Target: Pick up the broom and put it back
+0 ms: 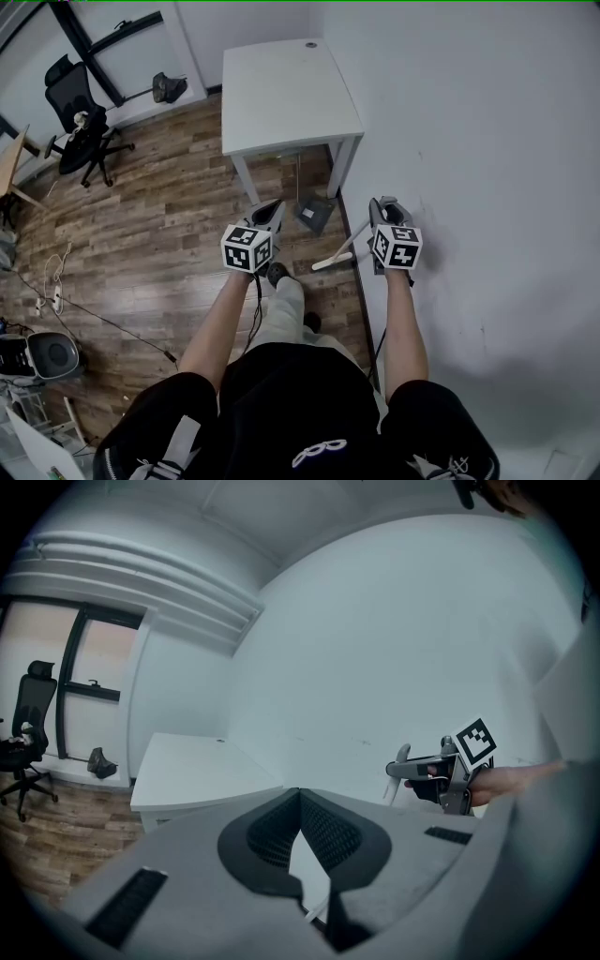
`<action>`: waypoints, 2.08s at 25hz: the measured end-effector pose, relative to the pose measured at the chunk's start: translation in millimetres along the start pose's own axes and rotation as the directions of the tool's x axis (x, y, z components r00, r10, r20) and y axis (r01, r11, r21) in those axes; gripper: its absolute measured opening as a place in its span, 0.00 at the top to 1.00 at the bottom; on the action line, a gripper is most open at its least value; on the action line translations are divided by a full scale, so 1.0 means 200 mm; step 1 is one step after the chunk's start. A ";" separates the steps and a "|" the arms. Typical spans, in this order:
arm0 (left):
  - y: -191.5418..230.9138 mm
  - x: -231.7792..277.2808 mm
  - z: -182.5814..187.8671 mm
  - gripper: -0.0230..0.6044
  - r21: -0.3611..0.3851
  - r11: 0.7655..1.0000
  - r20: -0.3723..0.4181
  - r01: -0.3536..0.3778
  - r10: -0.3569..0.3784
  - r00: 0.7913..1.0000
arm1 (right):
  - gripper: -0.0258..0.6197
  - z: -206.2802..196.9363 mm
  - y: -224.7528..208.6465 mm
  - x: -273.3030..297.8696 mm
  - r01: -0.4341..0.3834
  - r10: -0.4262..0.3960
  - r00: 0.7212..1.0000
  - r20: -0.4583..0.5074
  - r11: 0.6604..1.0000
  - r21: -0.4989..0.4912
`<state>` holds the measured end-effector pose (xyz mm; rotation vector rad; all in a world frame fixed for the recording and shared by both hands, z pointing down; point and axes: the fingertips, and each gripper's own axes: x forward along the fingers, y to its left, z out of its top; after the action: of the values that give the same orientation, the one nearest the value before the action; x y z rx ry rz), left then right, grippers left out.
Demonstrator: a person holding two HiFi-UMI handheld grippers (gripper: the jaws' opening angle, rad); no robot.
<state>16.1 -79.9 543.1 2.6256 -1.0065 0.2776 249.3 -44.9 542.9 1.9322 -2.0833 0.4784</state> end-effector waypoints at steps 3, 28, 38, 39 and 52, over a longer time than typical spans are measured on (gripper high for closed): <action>0.04 0.03 -0.02 0.95 -0.010 1.000 -0.009 -0.003 0.003 1.000 | 0.78 -0.02 0.01 0.04 -0.006 0.006 1.000 -0.014 1.000 -0.002; 0.34 0.51 0.02 0.95 -0.053 0.998 -0.071 -0.023 0.019 0.997 | 0.78 -0.10 -0.17 0.63 -0.043 0.042 0.987 -0.153 0.999 -0.003; 0.48 0.59 0.01 0.95 -0.063 0.998 -0.091 -0.026 0.020 0.996 | 0.78 -0.14 -0.17 0.85 -0.062 0.056 0.976 -0.211 0.998 -0.022; 0.50 0.60 0.01 0.95 -0.065 0.998 -0.092 -0.027 0.020 0.996 | 0.78 -0.14 -0.16 0.87 -0.065 0.059 0.975 -0.215 0.998 -0.023; 0.70 0.68 0.00 0.95 -0.078 0.996 -0.111 -0.035 0.026 0.993 | 0.78 -0.22 -0.10 1.14 -0.087 0.075 0.957 -0.280 0.996 -0.030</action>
<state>20.2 -262.3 613.4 2.4962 -1.0005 0.3773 249.6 -235.5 676.9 1.6517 -1.9781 0.6755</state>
